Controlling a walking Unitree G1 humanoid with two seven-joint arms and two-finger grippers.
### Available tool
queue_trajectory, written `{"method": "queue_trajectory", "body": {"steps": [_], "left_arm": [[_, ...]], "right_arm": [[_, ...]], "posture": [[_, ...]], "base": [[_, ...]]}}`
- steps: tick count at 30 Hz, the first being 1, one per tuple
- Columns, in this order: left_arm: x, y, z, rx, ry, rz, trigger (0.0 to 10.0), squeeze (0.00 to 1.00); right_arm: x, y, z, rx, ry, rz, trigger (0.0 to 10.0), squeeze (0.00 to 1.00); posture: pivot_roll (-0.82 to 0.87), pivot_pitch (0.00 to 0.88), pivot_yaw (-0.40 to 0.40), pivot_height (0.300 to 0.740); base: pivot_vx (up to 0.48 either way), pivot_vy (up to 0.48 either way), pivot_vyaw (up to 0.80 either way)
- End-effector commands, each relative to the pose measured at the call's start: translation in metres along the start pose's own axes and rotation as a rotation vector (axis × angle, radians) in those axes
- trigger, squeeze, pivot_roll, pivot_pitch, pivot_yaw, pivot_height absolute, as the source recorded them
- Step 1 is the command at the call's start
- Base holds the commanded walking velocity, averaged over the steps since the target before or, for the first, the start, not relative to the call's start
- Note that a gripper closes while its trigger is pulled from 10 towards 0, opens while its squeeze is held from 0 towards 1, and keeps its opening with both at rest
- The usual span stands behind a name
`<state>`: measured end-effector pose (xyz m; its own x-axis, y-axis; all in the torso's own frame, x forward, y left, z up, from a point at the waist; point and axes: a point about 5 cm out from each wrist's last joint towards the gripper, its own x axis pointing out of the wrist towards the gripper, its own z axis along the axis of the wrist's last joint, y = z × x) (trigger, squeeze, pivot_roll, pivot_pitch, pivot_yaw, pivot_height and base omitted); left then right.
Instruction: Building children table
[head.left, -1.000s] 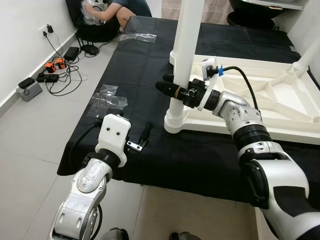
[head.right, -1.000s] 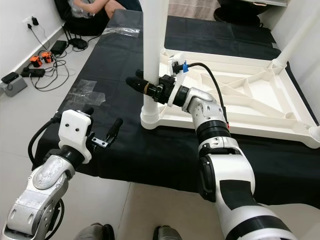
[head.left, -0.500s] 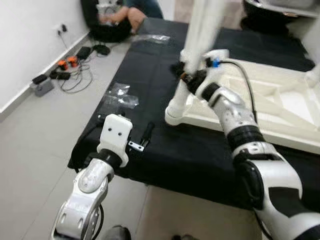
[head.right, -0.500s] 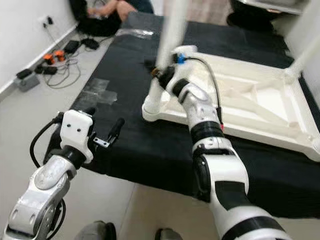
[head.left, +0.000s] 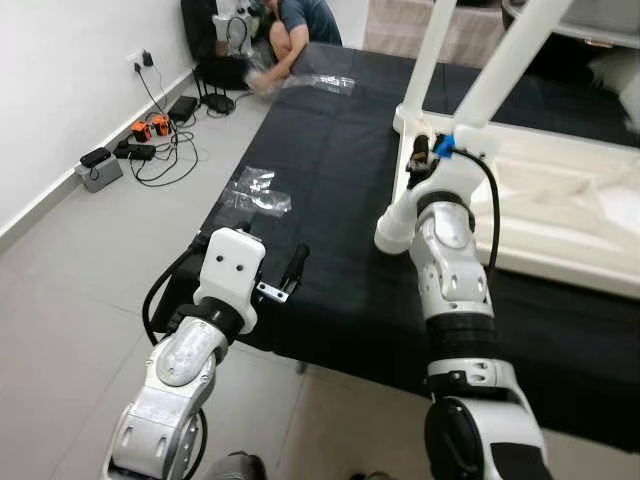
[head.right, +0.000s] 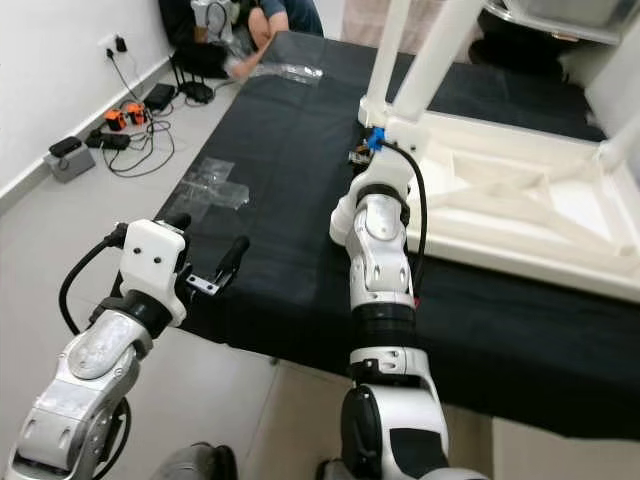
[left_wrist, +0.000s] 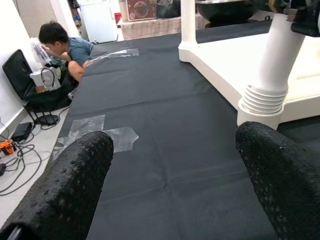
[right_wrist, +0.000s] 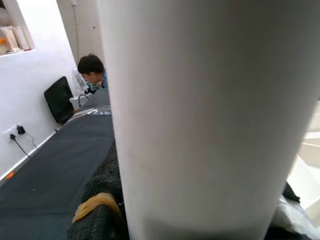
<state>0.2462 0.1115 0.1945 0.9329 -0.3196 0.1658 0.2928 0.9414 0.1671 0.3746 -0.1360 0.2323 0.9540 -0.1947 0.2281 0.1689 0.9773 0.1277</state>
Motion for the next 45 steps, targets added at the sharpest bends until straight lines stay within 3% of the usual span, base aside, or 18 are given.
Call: {"method": "queue_trajectory", "body": {"steps": [1,5,8,10,17,19,21,23,24,27,30,33,39,41,43,45], "left_arm": [[0.001,0.0,-0.002,0.005,0.01,-0.003,10.0,0.0],[0.001,0.001,-0.002,0.006,0.009,0.0,10.0,0.0],[0.002,0.0,-0.002,0.004,0.008,0.003,10.0,0.0],[0.002,0.0,-0.002,0.004,0.007,0.003,10.0,0.0],[0.001,0.0,-0.002,0.003,0.007,0.005,10.0,0.0],[0.001,0.001,-0.002,0.004,0.008,0.008,10.0,0.0],[0.001,0.001,-0.002,0.004,0.008,0.008,10.0,0.0],[0.0,0.0,-0.001,0.002,0.008,0.008,10.0,0.0],[0.0,0.0,-0.001,0.002,0.008,0.008,10.0,0.0],[-0.002,-0.001,0.001,0.0,0.006,0.008,10.0,0.0],[-0.002,0.0,0.002,0.001,0.005,0.008,10.0,0.0],[-0.003,0.001,0.002,0.002,0.008,0.01,10.0,0.0],[-0.004,0.0,0.003,-0.001,0.007,0.006,10.0,0.0],[-0.007,-0.002,0.005,-0.005,0.01,-0.001,10.0,0.0],[-0.007,-0.002,0.005,-0.005,0.01,-0.001,10.0,0.0],[-0.012,-0.004,0.005,-0.009,0.018,-0.009,10.0,0.0]], "right_arm": [[-0.004,0.005,0.002,-0.027,-0.016,0.02,0.0,0.0],[-0.009,0.015,0.003,-0.033,-0.006,0.057,0.0,0.0],[-0.01,0.039,-0.001,0.08,0.079,0.273,0.0,0.0],[-0.01,0.043,-0.003,0.111,0.102,0.322,0.0,0.0],[0.0,0.038,-0.007,0.074,0.113,0.341,0.0,0.0],[0.008,0.041,-0.003,0.163,0.122,0.444,0.0,0.0],[0.008,0.041,-0.003,0.163,0.122,0.444,0.0,0.0],[0.026,0.043,0.027,0.221,0.016,0.597,0.0,0.0],[0.026,0.043,0.027,0.221,0.016,0.597,0.0,0.0],[0.049,0.03,0.072,0.244,-0.102,0.63,0.0,0.0],[0.052,0.027,0.081,0.259,-0.12,0.634,0.0,0.0],[0.058,0.021,0.106,0.287,-0.179,0.649,0.0,0.0],[0.058,0.016,0.104,0.185,-0.164,0.767,0.0,0.0],[0.052,0.013,0.08,0.062,-0.091,0.912,0.0,0.0],[0.052,0.013,0.08,0.062,-0.091,0.912,0.0,0.0],[0.045,0.006,0.062,0.008,-0.018,1.051,0.0,0.0]], "posture": [[0.09,0.118,-0.077,0.74],[0.09,0.119,-0.078,0.74],[0.08,0.121,-0.082,0.74],[0.08,0.121,-0.082,0.74],[0.08,0.125,-0.087,0.74],[0.09,0.135,-0.094,0.74],[0.09,0.135,-0.094,0.74],[0.09,0.143,-0.095,0.74],[0.09,0.143,-0.095,0.74],[0.1,0.157,-0.101,0.74],[0.1,0.157,-0.101,0.74],[0.09,0.163,-0.097,0.74],[0.1,0.181,-0.098,0.74],[0.1,0.2,-0.095,0.74],[0.1,0.2,-0.095,0.74],[0.11,0.215,-0.09,0.74]], "base": [[0.0,0.0,0.0],[0.0,0.0,0.0],[0.0,0.0,0.0],[0.0,0.0,0.0],[0.0,0.0,0.0],[0.0,0.0,0.0],[0.0,0.0,0.0],[0.0,0.0,0.0],[0.0,0.0,0.0],[0.0,0.0,0.0],[0.0,0.0,0.0],[0.0,0.0,0.0],[0.0,0.0,0.0],[0.0,0.0,0.0],[0.0,0.0,0.0],[0.0,0.0,0.0]]}}
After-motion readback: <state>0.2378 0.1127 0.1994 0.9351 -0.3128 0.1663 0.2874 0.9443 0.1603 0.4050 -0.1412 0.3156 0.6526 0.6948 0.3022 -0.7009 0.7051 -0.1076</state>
